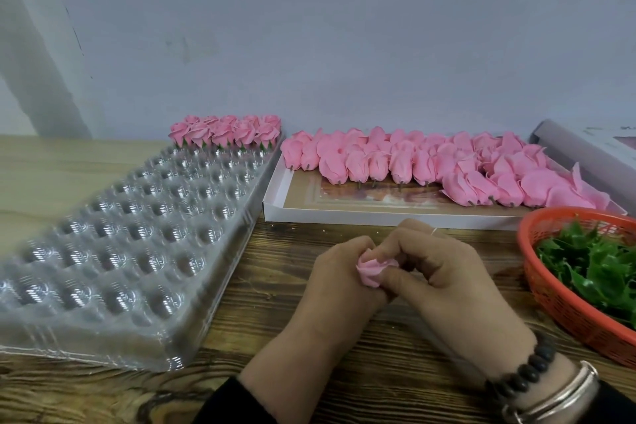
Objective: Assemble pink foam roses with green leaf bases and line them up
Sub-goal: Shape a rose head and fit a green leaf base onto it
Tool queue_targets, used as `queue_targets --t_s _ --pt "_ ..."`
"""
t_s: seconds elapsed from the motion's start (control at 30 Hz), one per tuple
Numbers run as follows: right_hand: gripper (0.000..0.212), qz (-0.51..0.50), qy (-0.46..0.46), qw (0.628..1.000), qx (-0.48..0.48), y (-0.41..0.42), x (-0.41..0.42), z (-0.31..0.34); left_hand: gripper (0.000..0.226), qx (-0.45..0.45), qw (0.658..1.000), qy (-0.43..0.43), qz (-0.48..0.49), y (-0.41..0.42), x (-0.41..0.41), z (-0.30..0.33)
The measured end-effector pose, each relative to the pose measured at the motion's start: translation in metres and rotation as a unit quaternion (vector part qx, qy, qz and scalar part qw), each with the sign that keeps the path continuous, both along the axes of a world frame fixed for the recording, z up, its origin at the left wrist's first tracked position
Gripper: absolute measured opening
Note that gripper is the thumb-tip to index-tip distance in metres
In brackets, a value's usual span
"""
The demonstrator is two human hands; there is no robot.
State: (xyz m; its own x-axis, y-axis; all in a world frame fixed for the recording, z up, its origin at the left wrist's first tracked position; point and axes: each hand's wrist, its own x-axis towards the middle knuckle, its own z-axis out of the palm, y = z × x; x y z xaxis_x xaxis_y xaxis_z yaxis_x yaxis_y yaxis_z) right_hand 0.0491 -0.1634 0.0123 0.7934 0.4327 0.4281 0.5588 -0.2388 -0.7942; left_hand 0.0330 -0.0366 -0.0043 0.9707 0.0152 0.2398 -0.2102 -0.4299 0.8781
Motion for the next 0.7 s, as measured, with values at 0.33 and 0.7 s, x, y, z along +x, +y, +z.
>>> queue_targets --t_s 0.33,0.7 --pt "0.033 -0.086 -0.061 0.991 0.083 0.002 -0.003 -0.006 0.008 -0.374 0.926 0.060 -0.014 0.004 0.001 0.009" --pt "0.039 -0.116 0.017 0.992 0.040 0.030 -0.003 -0.026 0.025 -0.586 0.799 0.135 -0.022 -0.009 0.000 0.009"
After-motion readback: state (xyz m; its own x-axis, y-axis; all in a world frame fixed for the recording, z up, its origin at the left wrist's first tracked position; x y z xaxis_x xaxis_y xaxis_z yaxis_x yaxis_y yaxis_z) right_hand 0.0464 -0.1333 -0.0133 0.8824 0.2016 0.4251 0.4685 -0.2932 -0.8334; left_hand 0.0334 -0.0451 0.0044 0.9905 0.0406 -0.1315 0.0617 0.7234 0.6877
